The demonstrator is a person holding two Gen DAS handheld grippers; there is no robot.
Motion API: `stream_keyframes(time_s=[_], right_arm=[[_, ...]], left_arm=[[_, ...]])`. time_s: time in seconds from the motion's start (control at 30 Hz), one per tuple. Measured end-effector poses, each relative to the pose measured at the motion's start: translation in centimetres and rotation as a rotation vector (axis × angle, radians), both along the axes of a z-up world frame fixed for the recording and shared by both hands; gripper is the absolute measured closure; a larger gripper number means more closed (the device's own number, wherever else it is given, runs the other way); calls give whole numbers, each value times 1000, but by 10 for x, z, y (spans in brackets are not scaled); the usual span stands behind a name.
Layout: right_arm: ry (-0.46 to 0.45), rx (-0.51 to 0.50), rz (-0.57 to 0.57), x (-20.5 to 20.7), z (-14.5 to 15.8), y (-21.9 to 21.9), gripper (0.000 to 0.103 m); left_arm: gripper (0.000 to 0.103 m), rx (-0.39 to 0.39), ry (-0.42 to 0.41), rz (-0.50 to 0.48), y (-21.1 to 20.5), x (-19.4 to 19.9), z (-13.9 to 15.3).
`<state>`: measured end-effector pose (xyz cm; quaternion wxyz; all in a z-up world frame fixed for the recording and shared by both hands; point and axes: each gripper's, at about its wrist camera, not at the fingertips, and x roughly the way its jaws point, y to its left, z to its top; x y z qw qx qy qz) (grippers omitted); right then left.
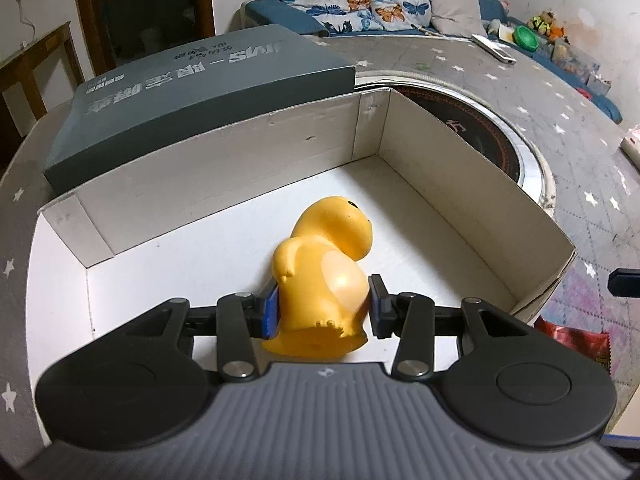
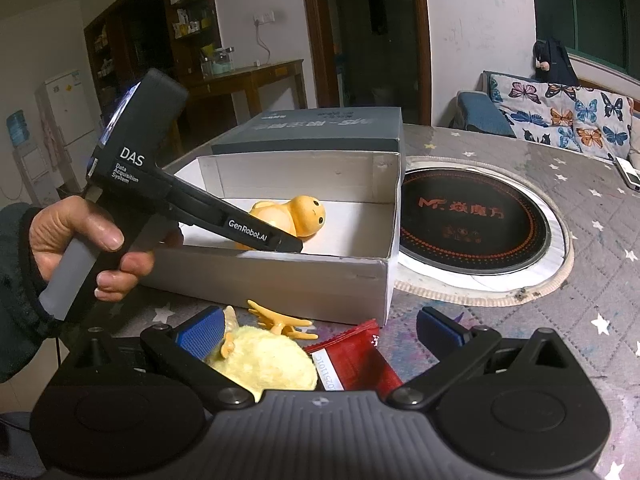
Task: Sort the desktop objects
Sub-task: 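Carry the duck into the white box and open the left gripper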
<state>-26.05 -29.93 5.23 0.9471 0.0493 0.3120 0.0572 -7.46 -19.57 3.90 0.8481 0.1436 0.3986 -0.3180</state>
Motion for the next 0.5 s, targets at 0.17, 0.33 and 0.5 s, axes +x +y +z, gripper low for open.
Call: stream_keyframes(time_s=[0.17,0.33,0.5], right_arm=[[2,-2,3,-1,0,2,0],[1,-4,11,-4,0,3,0],[-3,-3,12,-7,2,3,0]], left_arm=[[57,36,-14,-2,-3,-1,1],[49,44,-21,10,0,-1,3],[42,25,-34,18,9,-5,12]])
